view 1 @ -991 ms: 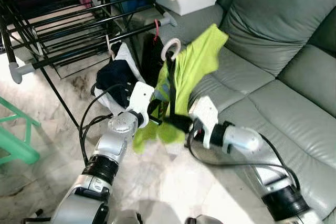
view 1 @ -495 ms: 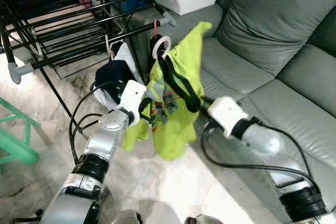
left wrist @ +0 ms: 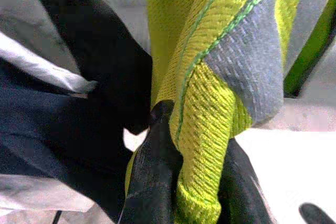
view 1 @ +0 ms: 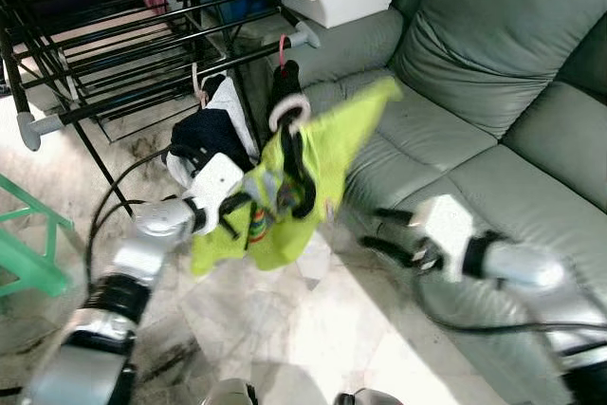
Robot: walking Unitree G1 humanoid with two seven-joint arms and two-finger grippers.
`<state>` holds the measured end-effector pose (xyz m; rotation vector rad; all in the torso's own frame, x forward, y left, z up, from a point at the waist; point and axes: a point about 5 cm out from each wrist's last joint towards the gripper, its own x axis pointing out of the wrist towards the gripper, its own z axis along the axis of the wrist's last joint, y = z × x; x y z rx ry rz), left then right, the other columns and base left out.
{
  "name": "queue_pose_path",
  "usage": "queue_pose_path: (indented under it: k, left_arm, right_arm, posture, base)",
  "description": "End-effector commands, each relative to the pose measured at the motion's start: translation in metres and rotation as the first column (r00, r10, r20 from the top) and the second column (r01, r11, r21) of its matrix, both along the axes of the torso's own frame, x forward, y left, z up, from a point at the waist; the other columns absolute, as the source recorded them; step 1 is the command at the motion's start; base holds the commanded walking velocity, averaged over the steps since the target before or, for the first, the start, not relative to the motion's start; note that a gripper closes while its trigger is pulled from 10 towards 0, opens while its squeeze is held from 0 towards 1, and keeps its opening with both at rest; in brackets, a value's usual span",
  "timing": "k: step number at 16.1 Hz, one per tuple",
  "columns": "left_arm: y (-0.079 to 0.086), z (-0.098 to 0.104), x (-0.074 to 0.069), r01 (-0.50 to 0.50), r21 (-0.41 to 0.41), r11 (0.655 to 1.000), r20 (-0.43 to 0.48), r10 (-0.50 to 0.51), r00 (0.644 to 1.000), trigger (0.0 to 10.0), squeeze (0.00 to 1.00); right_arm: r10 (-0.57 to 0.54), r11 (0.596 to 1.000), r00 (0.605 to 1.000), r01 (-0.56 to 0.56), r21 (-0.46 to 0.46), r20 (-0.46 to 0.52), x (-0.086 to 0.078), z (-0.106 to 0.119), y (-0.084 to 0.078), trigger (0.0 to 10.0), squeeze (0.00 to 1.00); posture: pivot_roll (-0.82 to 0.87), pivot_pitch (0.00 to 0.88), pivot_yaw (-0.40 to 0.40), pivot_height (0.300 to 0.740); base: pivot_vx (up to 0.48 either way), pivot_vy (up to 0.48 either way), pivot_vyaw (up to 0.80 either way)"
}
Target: Hang hanger
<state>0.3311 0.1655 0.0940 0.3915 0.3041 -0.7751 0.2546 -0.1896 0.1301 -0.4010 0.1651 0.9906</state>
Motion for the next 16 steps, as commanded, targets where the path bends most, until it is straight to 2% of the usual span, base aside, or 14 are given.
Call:
queue_pose_path:
  k: [1,3,4,6,8,11,13,14,16]
  left_arm:
    - [0.001,0.002,-0.005,0.107,-0.012,0.994,-0.010,-0.107,0.994,0.0,0.00]
    - [0.004,0.001,-0.011,0.193,-0.022,0.981,-0.047,-0.194,0.980,0.0,0.00]
    - [0.008,-0.004,-0.018,0.276,0.002,0.961,-0.103,-0.274,0.956,0.0,0.00]
    - [0.007,-0.009,-0.024,0.341,0.015,0.940,-0.138,-0.336,0.932,0.0,0.00]
    - [0.005,-0.011,-0.030,0.395,0.014,0.918,-0.161,-0.388,0.907,0.0,0.00]
    - [0.002,-0.013,-0.035,0.445,0.003,0.895,-0.181,-0.438,0.881,0.0,0.00]
    - [-0.003,-0.011,-0.039,0.491,-0.016,0.871,-0.180,-0.486,0.855,0.0,0.00]
    - [-0.007,-0.009,-0.041,0.510,-0.026,0.860,-0.178,-0.506,0.844,0.0,0.00]
    - [-0.010,-0.009,-0.044,0.530,-0.029,0.847,-0.176,-0.527,0.832,0.0,0.00]
  right_arm:
    - [0.046,0.999,0.999,-0.046,0.003,0.000,0.002,0.017,-0.005,10.0,1.00]
    - [0.091,0.996,0.996,-0.092,-0.018,-0.018,0.003,0.028,-0.011,10.0,1.00]
    - [0.166,0.986,0.985,-0.168,-0.026,-0.038,0.005,0.045,-0.011,10.0,1.00]
    - [0.183,0.982,0.983,-0.184,-0.035,-0.028,0.011,0.059,-0.017,10.0,1.00]
    - [0.191,0.979,0.981,-0.193,-0.060,-0.034,0.014,0.063,-0.022,10.0,1.00]
    - [0.170,0.984,0.985,-0.170,-0.048,-0.015,0.024,0.065,-0.026,10.0,1.00]
    - [0.188,0.978,0.980,-0.192,-0.075,-0.067,0.025,0.048,-0.030,10.0,0.98]
    - [0.199,0.975,0.974,-0.208,-0.078,-0.106,0.026,0.040,-0.031,10.0,0.00]
    - [0.211,0.972,0.968,-0.223,-0.075,-0.134,0.027,0.035,-0.030,10.0,0.00]
  posture:
    - [-0.08,0.012,0.020,0.740]
    - [-0.08,0.010,0.019,0.740]
    - [-0.09,0.010,0.019,0.740]
    - [-0.09,0.010,0.018,0.740]
    - [-0.09,0.008,0.018,0.740]
    - [-0.09,0.008,0.018,0.740]
    - [-0.09,0.009,0.018,0.740]
    - [-0.09,0.009,0.018,0.740]
    - [-0.09,0.009,0.018,0.740]
  base:
    - [0.000,0.000,0.00]
    - [0.000,0.000,0.00]
    - [0.000,0.000,0.00]
    - [0.000,0.000,0.00]
    - [0.000,0.000,0.00]
    - [0.000,0.000,0.00]
    - [0.000,0.000,0.00]
    - [0.000,0.000,0.00]
    - [0.000,0.000,0.00]
